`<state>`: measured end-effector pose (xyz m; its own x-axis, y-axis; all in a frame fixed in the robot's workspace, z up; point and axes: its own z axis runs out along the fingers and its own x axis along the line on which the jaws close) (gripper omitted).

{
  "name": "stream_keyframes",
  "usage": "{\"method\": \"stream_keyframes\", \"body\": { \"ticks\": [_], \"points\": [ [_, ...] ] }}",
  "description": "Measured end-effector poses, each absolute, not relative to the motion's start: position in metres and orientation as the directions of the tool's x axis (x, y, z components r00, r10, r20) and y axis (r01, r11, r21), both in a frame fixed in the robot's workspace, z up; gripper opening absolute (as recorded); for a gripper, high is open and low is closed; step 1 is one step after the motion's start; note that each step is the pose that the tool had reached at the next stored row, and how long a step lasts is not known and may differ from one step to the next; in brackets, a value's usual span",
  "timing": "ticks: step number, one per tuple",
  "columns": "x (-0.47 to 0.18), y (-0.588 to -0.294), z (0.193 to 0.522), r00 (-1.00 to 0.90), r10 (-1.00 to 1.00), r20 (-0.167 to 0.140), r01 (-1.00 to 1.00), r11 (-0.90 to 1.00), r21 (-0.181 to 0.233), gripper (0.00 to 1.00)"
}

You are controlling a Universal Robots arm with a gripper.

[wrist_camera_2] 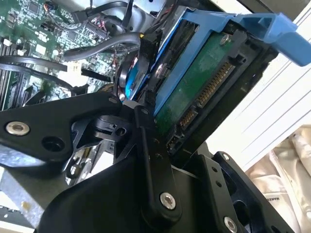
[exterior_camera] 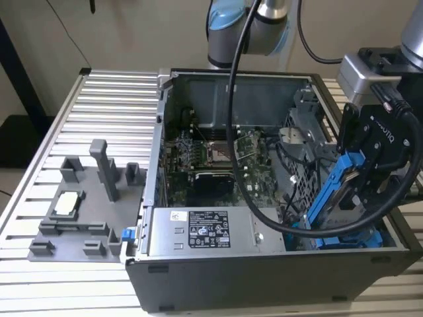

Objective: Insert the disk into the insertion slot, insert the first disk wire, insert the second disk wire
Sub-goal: 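Insert the disk into the insertion slot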

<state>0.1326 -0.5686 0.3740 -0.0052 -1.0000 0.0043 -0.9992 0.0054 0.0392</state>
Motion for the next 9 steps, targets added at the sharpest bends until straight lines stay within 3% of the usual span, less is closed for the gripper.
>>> {"method": "stream_keyframes", "body": {
  "ticks": [9],
  "points": [
    [0.1326, -0.5686, 0.3707, -0.005, -1.000, 0.004, -0.999, 0.005, 0.039, 0.33]
  ]
}}
